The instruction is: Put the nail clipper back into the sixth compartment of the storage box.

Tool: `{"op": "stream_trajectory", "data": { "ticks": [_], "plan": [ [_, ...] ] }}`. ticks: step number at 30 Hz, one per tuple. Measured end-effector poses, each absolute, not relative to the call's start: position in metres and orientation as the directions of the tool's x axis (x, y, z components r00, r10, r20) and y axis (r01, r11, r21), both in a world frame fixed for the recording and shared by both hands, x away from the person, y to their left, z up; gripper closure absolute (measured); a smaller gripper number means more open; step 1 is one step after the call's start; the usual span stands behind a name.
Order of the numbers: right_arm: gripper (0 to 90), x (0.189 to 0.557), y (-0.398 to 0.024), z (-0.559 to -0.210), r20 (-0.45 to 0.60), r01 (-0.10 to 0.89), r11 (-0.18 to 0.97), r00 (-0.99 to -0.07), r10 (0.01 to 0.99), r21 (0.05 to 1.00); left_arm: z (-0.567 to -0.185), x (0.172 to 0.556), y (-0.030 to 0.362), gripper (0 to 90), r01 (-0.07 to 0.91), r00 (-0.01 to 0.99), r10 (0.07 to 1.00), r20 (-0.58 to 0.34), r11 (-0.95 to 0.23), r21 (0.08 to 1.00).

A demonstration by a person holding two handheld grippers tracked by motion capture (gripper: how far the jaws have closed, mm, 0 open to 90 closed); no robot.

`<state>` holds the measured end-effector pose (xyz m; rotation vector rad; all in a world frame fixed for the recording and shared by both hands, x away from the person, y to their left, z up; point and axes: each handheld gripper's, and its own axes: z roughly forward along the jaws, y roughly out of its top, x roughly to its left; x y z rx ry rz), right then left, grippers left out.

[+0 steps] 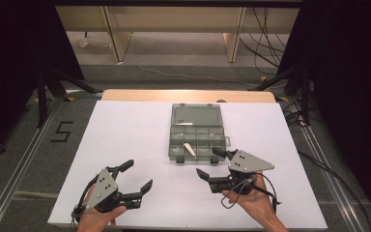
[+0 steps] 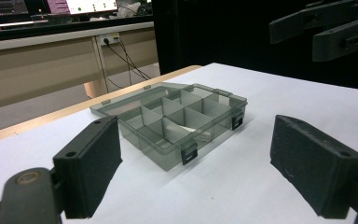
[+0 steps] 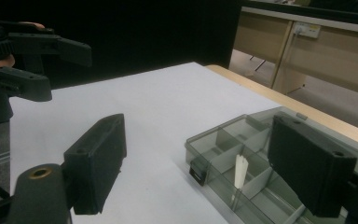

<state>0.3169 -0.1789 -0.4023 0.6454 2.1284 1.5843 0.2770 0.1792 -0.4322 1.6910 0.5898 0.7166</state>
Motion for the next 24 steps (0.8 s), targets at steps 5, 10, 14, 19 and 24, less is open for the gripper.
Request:
{"op": "stream_trajectory", "data": {
  "ticks": [5, 10, 14, 19, 24],
  "plan": [
    [19.0, 0.312, -0.184, -0.405, -0.048, 0.129, 0.248, -0.798, 0.601, 0.960, -0.432, 0.277, 0.179, 15.8, 0.012, 0.688, 0.709, 0.157, -0.227, 0.974],
    [19.0, 0.308, -0.188, -0.409, -0.038, 0.139, 0.242, -0.794, 0.607, 0.960, -0.432, 0.277, 0.179, 15.7, 0.012, 0.687, 0.709, 0.157, -0.227, 0.974],
    [18.9, 0.306, -0.192, -0.411, -0.038, 0.140, 0.237, -0.787, 0.616, 0.961, -0.432, 0.277, 0.179, 15.8, 0.009, 0.688, 0.708, 0.160, -0.229, 0.973],
    [19.0, 0.303, -0.197, -0.416, -0.033, 0.148, 0.234, -0.779, 0.627, 0.961, -0.432, 0.276, 0.180, 15.8, 0.011, 0.687, 0.710, 0.156, -0.224, 0.975],
    [18.9, 0.299, -0.202, -0.418, -0.030, 0.141, 0.218, -0.774, 0.633, 0.966, -0.432, 0.276, 0.179, 15.8, 0.013, 0.688, 0.709, 0.154, -0.224, 0.974]
  ]
}}
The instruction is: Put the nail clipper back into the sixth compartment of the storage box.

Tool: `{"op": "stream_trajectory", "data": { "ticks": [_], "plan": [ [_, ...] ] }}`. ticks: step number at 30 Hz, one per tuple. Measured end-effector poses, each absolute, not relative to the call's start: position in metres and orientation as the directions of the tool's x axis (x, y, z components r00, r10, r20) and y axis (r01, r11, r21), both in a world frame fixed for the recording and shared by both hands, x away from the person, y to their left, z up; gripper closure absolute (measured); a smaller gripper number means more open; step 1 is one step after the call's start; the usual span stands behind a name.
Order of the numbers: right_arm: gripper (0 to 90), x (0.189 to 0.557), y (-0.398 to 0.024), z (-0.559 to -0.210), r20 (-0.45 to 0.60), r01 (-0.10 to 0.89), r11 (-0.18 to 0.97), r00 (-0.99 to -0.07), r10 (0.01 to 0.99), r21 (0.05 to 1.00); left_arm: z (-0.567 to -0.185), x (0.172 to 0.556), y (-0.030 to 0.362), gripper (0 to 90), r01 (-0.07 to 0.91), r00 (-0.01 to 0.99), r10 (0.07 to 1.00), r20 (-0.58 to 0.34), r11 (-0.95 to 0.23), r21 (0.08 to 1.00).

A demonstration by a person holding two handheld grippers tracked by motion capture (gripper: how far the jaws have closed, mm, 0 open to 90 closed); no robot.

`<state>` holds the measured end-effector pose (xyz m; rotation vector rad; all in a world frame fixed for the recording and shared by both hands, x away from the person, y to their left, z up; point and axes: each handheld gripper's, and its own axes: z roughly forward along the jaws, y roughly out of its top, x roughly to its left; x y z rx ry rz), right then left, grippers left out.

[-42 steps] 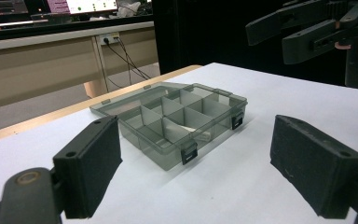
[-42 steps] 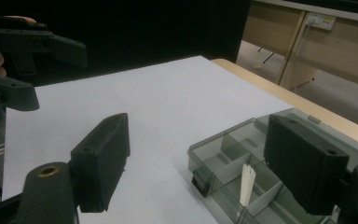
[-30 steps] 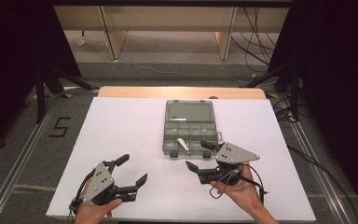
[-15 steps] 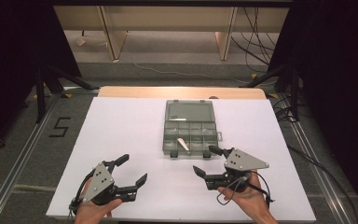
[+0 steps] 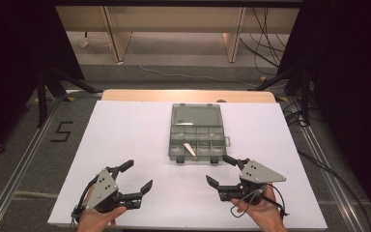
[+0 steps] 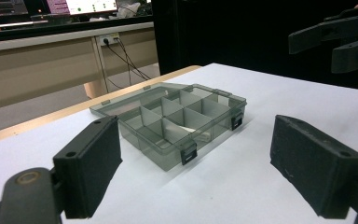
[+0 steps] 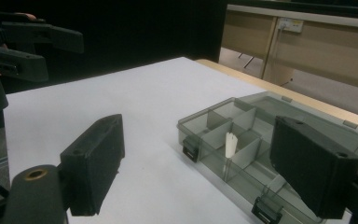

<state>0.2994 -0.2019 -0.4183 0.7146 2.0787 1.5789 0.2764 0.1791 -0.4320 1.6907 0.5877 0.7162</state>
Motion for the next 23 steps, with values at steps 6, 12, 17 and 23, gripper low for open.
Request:
{"op": "stream_trajectory", "data": {
  "ticks": [6, 12, 17, 23],
  "plan": [
    [18.9, 0.2946, -0.2054, -0.4211, -0.023, 0.146, 0.211, -0.769, 0.639, 0.966, -0.4318, 0.2766, 0.1795, 15.8, 0.009, 0.686, 0.710, 0.157, -0.225, 0.974],
    [18.7, 0.2914, -0.2084, -0.4226, -0.012, 0.156, 0.206, -0.769, 0.639, 0.966, -0.4320, 0.2768, 0.1788, 15.8, 0.014, 0.688, 0.710, 0.152, -0.222, 0.975],
    [18.5, 0.2933, -0.2087, -0.4249, -0.027, 0.141, 0.207, -0.761, 0.648, 0.968, -0.4322, 0.2765, 0.1784, 15.8, 0.018, 0.688, 0.710, 0.147, -0.219, 0.976],
    [18.4, 0.2934, -0.2082, -0.4255, -0.020, 0.147, 0.204, -0.764, 0.645, 0.968, -0.4321, 0.2768, 0.1785, 15.8, 0.016, 0.688, 0.710, 0.149, -0.221, 0.975]
  ]
}}
